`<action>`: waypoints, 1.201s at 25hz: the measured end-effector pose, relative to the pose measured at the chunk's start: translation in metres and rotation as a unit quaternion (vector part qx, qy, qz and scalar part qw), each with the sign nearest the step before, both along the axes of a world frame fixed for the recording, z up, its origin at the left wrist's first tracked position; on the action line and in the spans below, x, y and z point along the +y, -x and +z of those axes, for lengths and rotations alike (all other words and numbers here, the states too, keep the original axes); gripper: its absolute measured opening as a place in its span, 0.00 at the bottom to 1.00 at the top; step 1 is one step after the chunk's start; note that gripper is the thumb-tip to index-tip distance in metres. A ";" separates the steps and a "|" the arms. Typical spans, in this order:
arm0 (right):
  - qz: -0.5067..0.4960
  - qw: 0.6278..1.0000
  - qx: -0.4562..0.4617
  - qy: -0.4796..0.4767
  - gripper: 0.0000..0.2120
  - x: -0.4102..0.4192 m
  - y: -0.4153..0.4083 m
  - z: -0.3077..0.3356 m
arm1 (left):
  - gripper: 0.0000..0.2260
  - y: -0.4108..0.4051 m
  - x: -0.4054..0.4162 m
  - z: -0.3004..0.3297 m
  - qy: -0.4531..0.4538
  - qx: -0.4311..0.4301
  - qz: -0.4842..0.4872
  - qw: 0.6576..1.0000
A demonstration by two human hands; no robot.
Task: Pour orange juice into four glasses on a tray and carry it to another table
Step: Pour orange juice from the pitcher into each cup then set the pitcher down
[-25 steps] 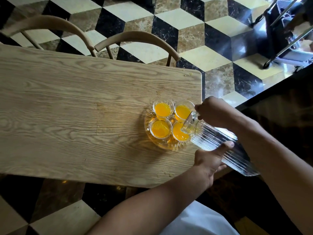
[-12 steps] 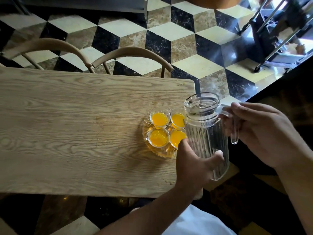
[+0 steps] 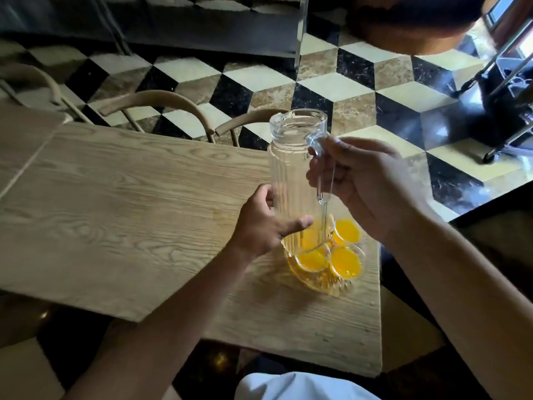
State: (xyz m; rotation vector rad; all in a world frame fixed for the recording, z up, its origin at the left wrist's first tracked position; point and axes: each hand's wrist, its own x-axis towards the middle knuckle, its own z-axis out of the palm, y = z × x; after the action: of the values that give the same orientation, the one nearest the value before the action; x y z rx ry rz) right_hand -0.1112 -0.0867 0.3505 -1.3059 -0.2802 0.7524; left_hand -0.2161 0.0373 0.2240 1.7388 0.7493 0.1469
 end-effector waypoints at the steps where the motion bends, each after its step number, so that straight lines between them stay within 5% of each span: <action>1: 0.005 1.000 -0.009 0.001 0.09 0.014 0.004 -0.003 | 0.33 0.001 0.021 -0.001 0.003 0.000 -0.011 1.000; 10: 0.041 0.972 -0.201 0.118 0.12 0.075 0.045 -0.095 | 0.42 -0.001 0.144 -0.068 -0.020 0.043 -0.101 0.994; 18: -0.003 0.981 -0.132 0.141 0.09 0.071 0.075 -0.174 | 0.43 -0.005 0.160 -0.140 -0.087 0.075 -0.188 0.975; 30: -0.043 0.986 -0.106 0.120 0.06 0.078 0.091 -0.189 | 0.34 -0.011 0.162 -0.134 -0.119 0.071 -0.277 0.951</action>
State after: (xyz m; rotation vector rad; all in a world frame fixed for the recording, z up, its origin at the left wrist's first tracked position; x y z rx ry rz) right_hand -0.2025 -0.0089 0.1611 -1.6203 -0.3073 0.5861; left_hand -0.2051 0.1998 0.0902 2.1440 0.3264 -0.2870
